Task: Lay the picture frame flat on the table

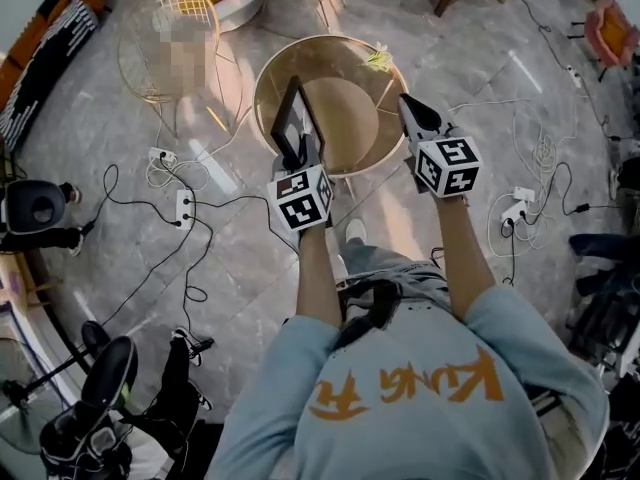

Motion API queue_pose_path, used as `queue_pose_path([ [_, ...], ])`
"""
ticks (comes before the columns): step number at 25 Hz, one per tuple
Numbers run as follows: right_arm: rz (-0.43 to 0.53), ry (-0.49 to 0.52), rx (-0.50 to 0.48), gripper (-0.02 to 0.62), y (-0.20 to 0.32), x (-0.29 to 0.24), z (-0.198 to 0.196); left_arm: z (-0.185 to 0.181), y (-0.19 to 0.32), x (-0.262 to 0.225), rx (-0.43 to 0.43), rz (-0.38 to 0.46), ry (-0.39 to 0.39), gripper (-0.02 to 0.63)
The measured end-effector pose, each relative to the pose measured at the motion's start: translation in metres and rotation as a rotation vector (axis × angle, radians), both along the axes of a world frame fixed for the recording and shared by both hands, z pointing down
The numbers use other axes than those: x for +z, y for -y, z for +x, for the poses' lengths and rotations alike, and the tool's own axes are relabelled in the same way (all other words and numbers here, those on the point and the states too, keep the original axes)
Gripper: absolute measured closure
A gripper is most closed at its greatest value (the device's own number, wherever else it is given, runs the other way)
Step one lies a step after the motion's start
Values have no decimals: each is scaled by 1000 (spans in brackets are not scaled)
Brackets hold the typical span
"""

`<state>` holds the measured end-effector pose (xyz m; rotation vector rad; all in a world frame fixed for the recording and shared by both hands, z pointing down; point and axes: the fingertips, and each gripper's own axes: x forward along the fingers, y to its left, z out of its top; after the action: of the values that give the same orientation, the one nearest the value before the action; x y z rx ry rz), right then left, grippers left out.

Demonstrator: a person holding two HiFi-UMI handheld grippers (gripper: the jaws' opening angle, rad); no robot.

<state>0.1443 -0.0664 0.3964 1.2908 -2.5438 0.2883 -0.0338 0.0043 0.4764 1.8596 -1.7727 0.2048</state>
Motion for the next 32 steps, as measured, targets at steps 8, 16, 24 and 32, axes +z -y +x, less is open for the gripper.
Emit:
queue_pose_path([
  [8, -48, 88, 38, 597, 59, 9, 11, 7, 50, -26, 65, 8, 96, 580],
  [16, -99, 101, 125, 597, 117, 38, 3, -10, 113, 4, 150, -61, 89, 580],
  [24, -147, 98, 288, 597, 189, 68, -13, -26, 224, 31, 317, -117, 40, 580],
  [32, -261, 70, 405, 597, 206, 142, -23, -19, 269, 103, 477, -237, -14, 580],
])
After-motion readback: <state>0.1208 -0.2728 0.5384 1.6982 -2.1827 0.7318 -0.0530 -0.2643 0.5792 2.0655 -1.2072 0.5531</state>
